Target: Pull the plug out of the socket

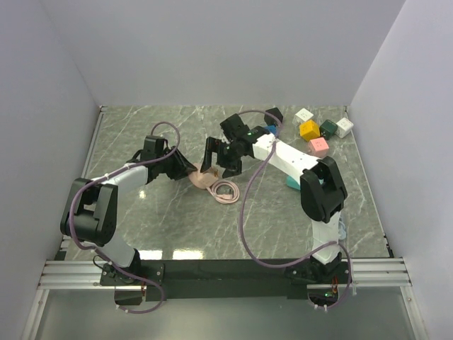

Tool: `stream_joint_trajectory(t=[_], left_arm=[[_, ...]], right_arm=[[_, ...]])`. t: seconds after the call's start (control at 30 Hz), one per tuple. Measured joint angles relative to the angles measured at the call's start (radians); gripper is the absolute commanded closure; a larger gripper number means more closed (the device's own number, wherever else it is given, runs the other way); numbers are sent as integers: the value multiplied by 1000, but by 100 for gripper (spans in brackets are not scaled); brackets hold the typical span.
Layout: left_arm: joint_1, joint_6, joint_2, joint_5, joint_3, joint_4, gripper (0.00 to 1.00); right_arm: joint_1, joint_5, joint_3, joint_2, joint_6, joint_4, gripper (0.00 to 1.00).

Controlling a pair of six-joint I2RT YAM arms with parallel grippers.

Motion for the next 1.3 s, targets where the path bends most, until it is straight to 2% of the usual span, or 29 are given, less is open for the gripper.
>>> stream_joint_trajectory(t=[0.1, 0.2, 0.37, 0.73, 0.77, 0.83, 0.87, 0.9, 1.1, 1.3], left_arm=[[0, -2, -9, -2, -6, 2, 99], [0, -3, -16, -8, -17, 6, 100], [0, -9, -16, -8, -21, 10, 99], [-2, -20, -46, -23, -40, 16, 99], [-2, -20, -46, -25, -42, 15, 99], [-1, -20, -46, -27, -47, 13, 99], [-1, -20, -46, -26, -48, 11, 100], [-1, -21, -46, -26, -48, 12, 99], [-9, -28, -48, -10, -48, 30, 99], [-32, -70, -47, 1, -48, 190, 99]], right_arm=[[3, 24, 3, 37, 29, -26, 2], [3, 21, 4, 56, 58, -24, 7], [3, -45, -7, 65, 107, 70, 24], [3, -194, -28, 155, 122, 175, 31], [3, -201, -28, 161, 117, 179, 44], [2, -208, -28, 168, 111, 183, 63], [1, -214, -28, 169, 111, 182, 91], [-2, -217, -28, 169, 108, 182, 100], [-48, -290, -1, 170, 21, 116, 100], [-150, -409, 188, 230, -168, -72, 100]])
